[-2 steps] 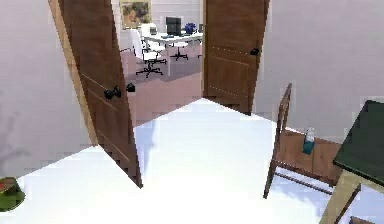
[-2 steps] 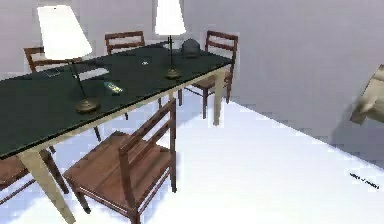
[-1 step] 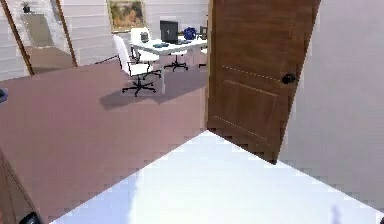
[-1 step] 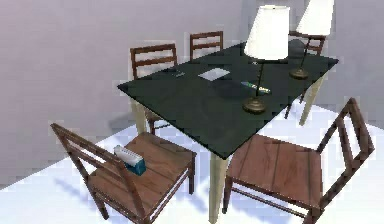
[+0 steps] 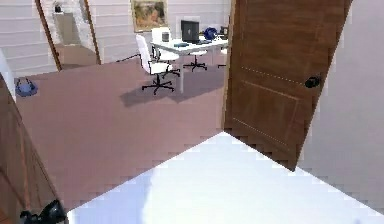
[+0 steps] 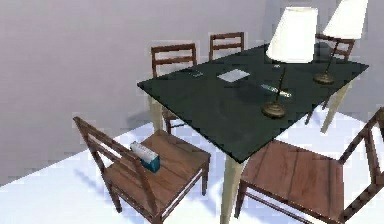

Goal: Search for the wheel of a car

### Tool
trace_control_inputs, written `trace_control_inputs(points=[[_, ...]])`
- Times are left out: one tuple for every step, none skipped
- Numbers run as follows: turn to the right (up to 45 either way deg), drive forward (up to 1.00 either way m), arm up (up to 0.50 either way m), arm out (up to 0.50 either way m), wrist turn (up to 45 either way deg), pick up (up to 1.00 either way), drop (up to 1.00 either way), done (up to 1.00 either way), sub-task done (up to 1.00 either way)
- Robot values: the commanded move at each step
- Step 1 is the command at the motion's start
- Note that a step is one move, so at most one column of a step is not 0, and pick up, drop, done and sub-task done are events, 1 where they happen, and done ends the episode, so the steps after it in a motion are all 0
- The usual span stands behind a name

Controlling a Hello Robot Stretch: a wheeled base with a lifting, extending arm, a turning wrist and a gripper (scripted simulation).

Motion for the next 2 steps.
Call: trace_control_inputs(points=[[0.0,0.45,0.0,0.0,0.0,0.0,0.0,0.0,0.0],[-33.0,0.0,0.0,0.0,0.0,0.0,0.0,0.0,0.0]])
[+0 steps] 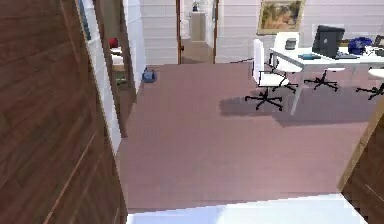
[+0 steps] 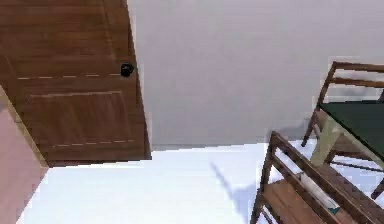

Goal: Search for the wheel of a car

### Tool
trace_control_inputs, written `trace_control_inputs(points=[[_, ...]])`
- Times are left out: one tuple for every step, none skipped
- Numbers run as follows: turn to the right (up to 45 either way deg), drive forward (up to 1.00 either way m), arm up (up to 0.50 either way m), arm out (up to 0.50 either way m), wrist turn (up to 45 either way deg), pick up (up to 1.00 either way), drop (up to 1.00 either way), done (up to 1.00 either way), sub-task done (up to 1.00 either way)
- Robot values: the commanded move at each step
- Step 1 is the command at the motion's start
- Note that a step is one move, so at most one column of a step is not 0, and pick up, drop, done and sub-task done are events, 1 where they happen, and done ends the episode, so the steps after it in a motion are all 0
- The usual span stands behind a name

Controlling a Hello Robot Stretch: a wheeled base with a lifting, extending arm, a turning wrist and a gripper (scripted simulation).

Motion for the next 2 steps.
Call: trace_control_inputs(points=[[0.0,1.0,0.0,0.0,0.0,0.0,0.0,0.0,0.0],[0.0,1.0,0.0,0.0,0.0,0.0,0.0,0.0,0.0]])
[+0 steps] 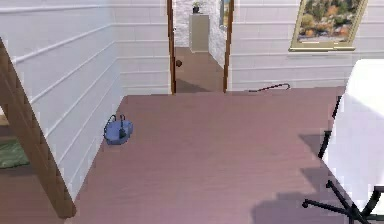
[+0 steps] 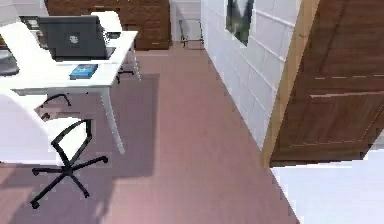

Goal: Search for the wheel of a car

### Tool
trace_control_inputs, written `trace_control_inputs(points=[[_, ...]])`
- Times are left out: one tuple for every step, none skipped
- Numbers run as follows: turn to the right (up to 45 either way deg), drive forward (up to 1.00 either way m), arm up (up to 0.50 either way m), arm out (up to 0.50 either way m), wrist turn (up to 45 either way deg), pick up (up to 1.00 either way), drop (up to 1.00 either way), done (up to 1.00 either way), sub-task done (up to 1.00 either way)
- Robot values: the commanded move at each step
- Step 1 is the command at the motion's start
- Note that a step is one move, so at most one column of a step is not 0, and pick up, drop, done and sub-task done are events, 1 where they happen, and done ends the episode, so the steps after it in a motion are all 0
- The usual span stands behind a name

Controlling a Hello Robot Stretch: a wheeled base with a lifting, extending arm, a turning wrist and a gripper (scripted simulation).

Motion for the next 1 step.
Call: trace_control_inputs(points=[[0.0,1.0,0.0,0.0,0.0,0.0,0.0,0.0,0.0]])
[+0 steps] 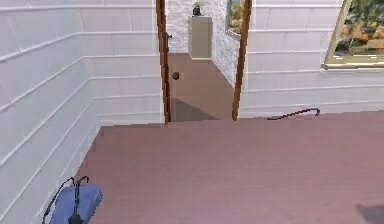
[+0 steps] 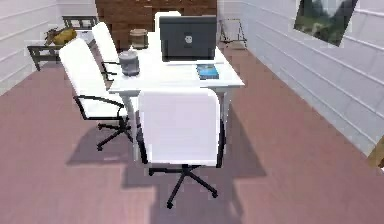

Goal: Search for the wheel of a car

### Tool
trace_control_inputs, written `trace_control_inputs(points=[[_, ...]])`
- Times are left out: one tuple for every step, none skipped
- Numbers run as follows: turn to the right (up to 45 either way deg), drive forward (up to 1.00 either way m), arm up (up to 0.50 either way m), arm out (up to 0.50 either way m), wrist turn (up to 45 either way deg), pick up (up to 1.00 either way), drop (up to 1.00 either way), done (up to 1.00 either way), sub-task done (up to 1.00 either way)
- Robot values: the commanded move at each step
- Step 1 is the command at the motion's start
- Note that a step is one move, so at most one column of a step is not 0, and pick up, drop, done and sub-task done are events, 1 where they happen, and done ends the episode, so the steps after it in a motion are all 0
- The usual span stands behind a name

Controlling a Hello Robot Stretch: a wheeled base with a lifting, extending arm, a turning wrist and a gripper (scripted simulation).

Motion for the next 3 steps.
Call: trace_control_inputs(points=[[0.0,1.0,0.0,0.0,0.0,0.0,0.0,0.0,0.0],[0.0,1.0,0.0,0.0,0.0,0.0,0.0,0.0,0.0],[0.0,1.0,0.0,0.0,0.0,0.0,0.0,0.0,0.0]])
